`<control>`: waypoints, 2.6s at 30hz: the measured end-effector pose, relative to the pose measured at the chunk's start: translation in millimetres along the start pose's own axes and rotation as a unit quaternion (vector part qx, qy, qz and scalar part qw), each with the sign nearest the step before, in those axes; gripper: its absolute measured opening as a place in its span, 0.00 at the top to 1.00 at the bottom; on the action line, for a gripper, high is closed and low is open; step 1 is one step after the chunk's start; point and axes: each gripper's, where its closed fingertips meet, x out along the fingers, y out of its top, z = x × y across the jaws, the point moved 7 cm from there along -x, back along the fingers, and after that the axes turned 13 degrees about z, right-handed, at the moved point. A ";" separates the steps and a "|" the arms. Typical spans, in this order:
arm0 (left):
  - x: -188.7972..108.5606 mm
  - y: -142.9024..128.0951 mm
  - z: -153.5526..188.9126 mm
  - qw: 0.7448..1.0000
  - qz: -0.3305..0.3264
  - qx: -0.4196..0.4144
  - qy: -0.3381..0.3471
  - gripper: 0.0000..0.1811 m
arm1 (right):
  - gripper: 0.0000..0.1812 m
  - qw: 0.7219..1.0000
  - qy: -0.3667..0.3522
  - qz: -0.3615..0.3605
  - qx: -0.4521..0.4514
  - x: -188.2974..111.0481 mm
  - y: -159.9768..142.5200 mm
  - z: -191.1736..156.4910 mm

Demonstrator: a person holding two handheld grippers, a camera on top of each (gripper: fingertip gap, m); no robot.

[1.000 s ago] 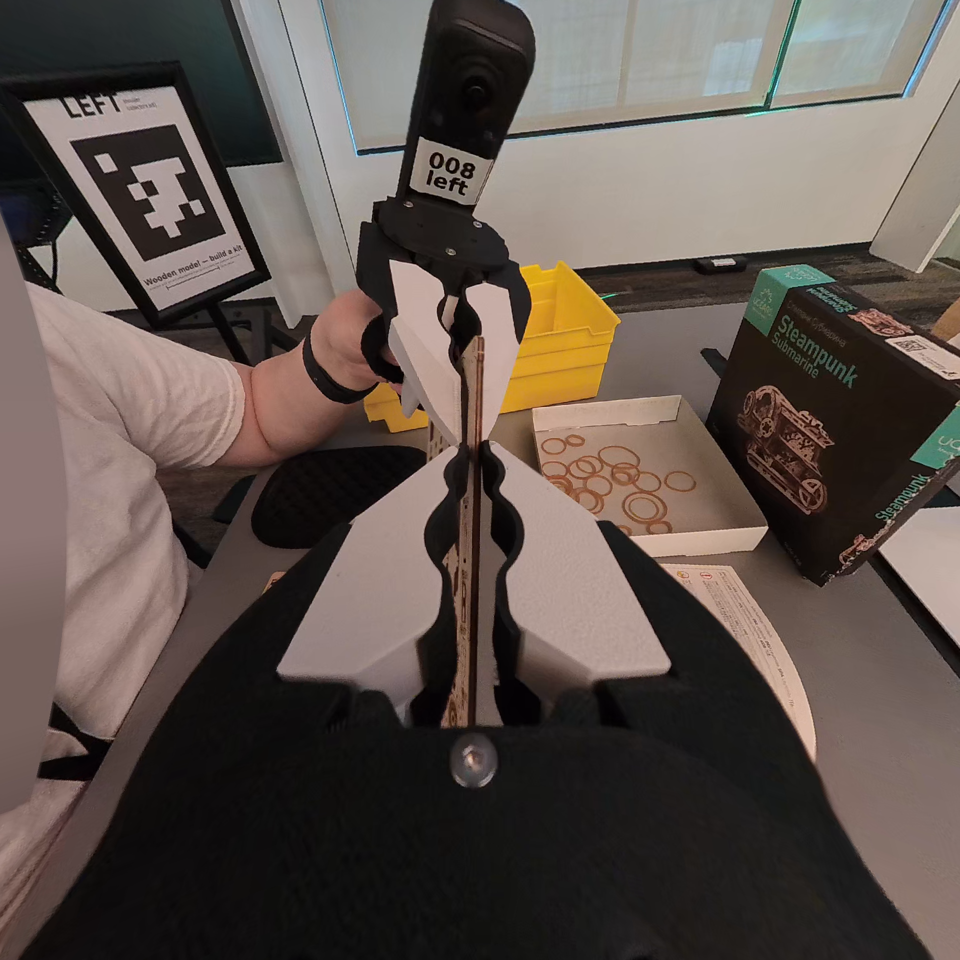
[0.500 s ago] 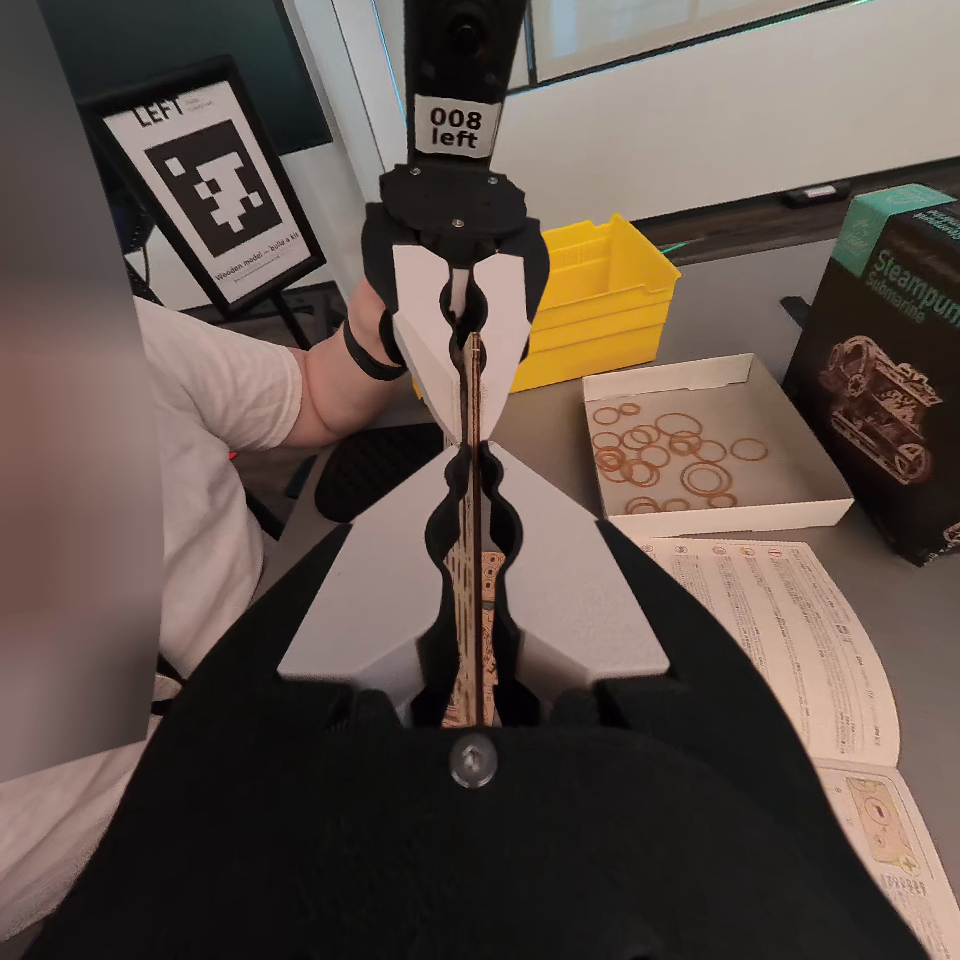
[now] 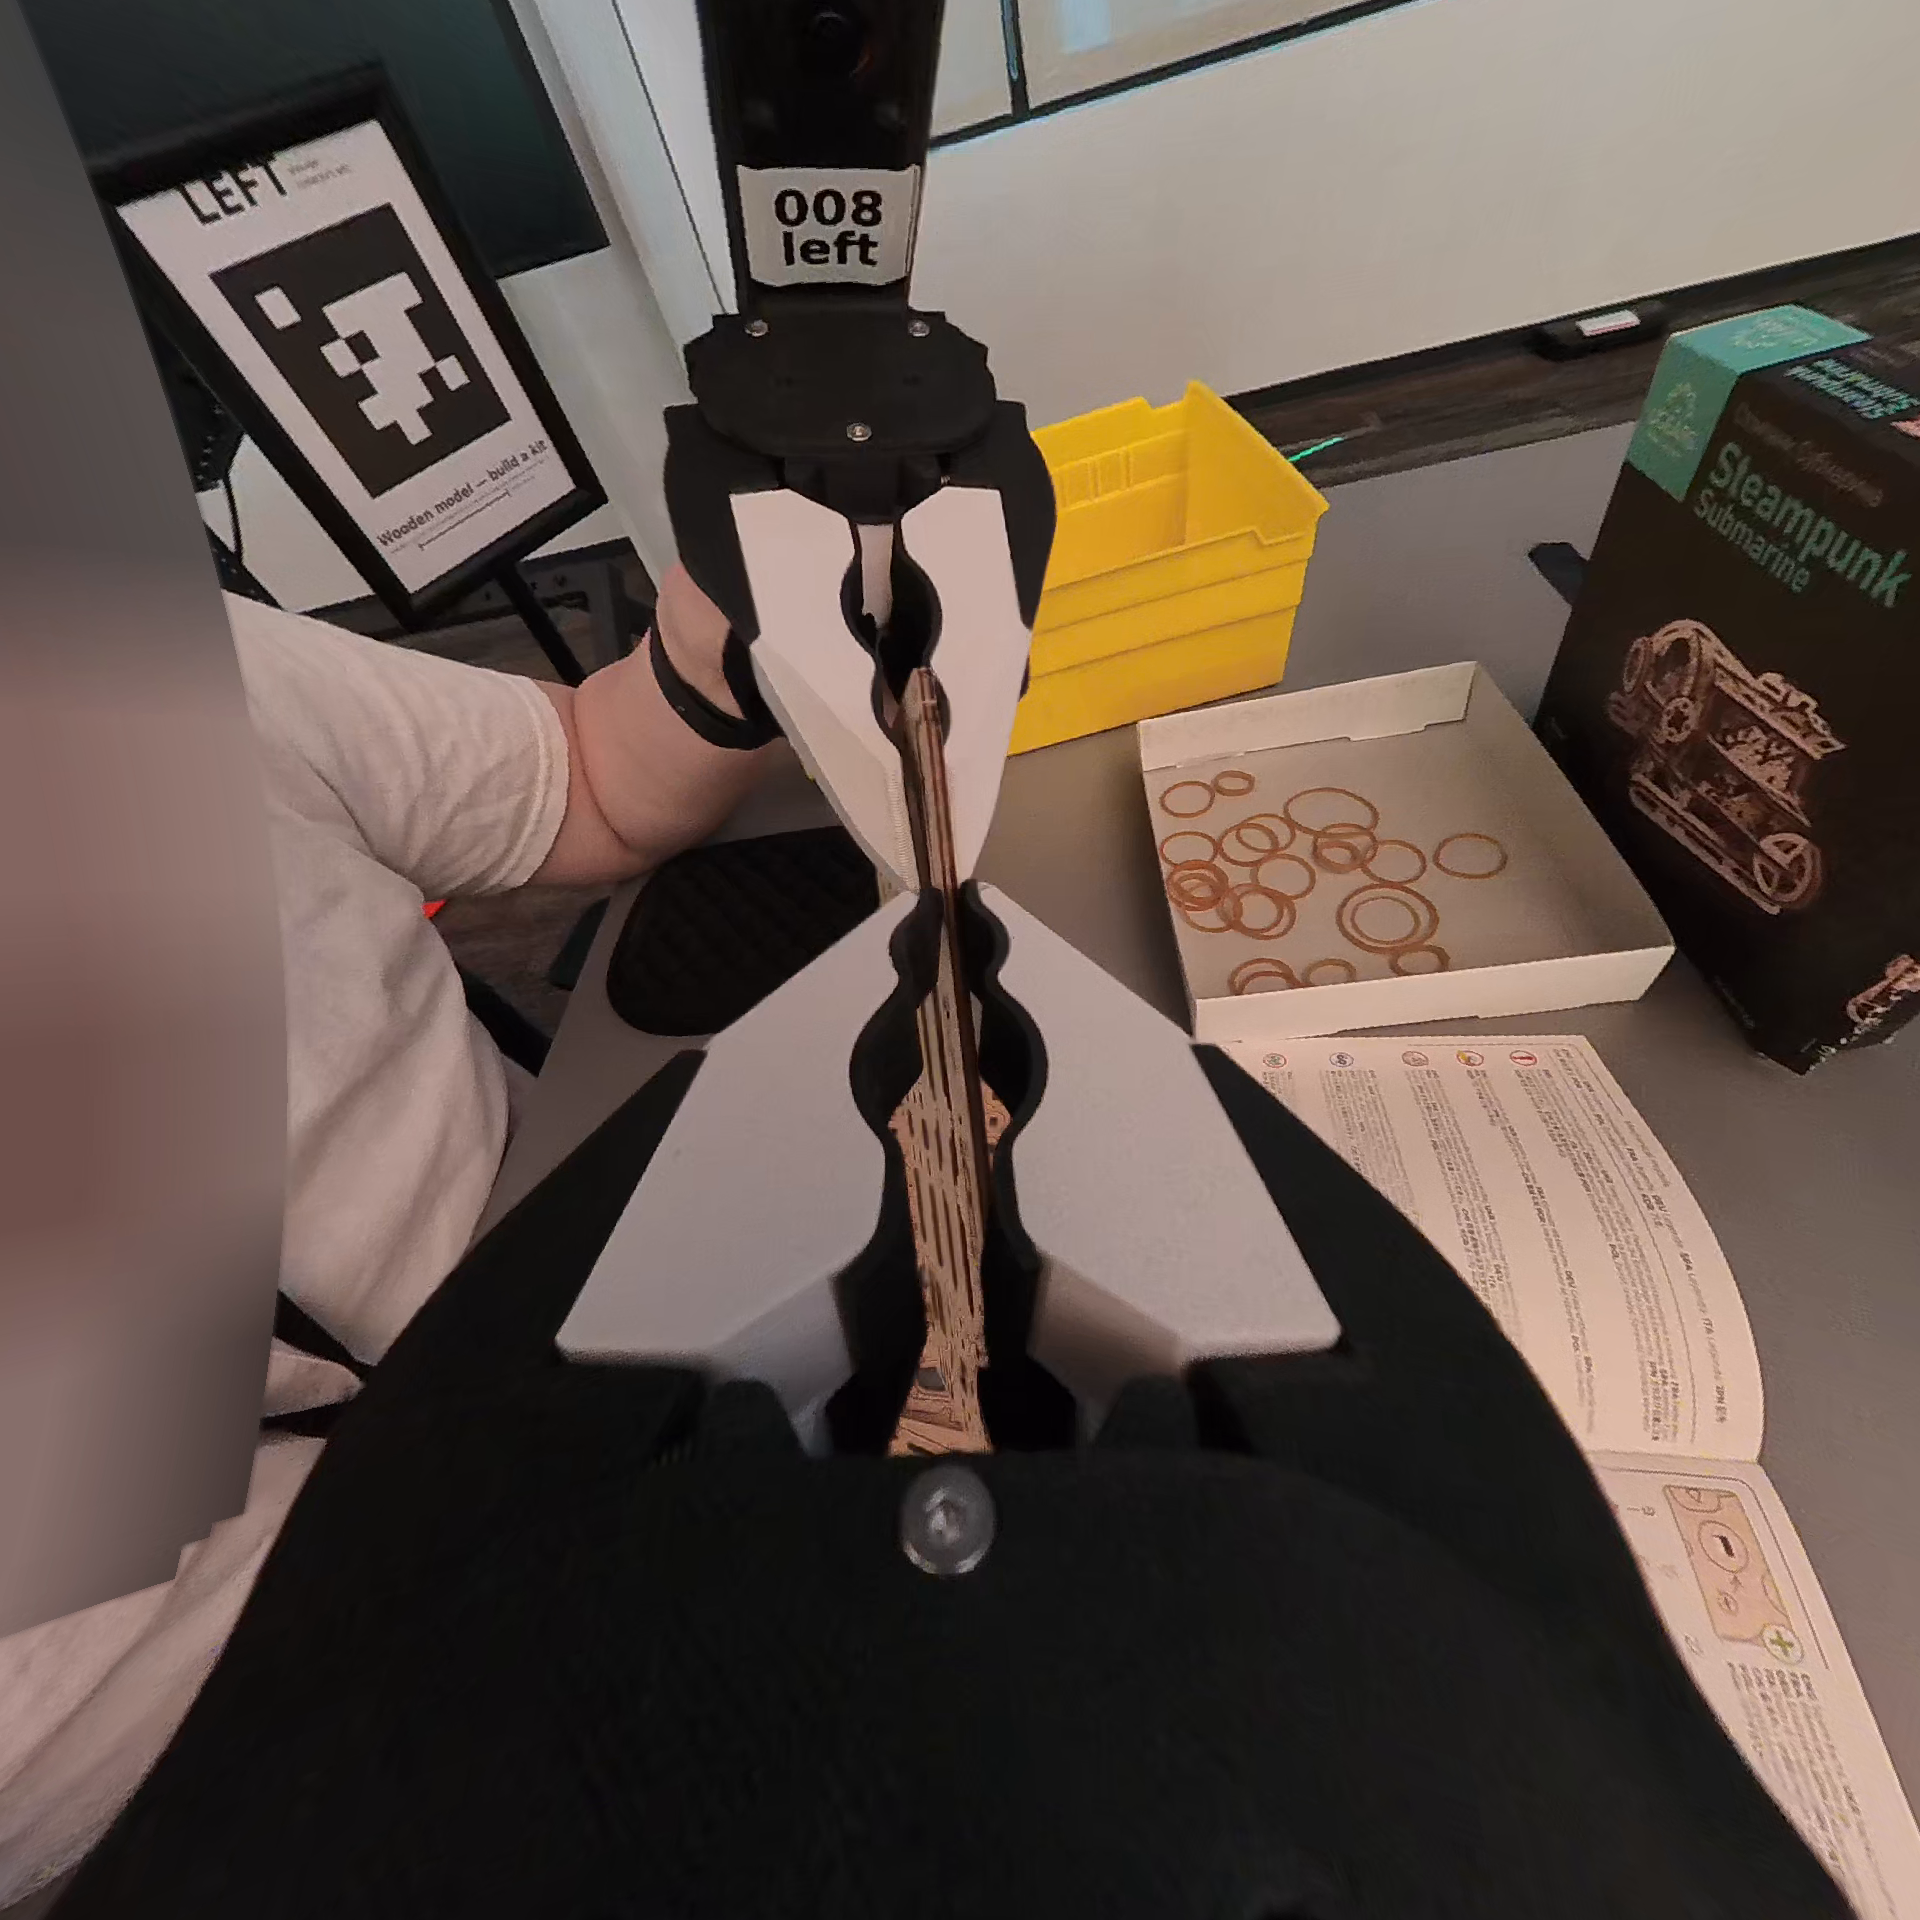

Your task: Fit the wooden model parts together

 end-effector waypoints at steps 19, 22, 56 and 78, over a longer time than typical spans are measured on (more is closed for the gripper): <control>-4.9 6.1 6.9 0.999 0.004 0.005 -0.045 1.00 | 0.99 0.998 0.051 0.037 -0.016 0.4 3.5 -8.6; -5.7 7.1 9.8 0.998 0.004 0.007 -0.057 1.00 | 0.99 0.996 0.072 0.049 -0.016 -0.1 4.0 -10.8; -3.1 1.5 4.8 0.998 -0.030 0.054 0.003 1.00 | 0.99 0.997 0.035 0.041 -0.050 4.4 -2.3 -2.3; -0.1 0.8 -0.4 1.000 -0.007 0.027 -0.009 0.99 | 0.99 0.998 0.022 0.046 -0.030 5.0 -0.4 -0.7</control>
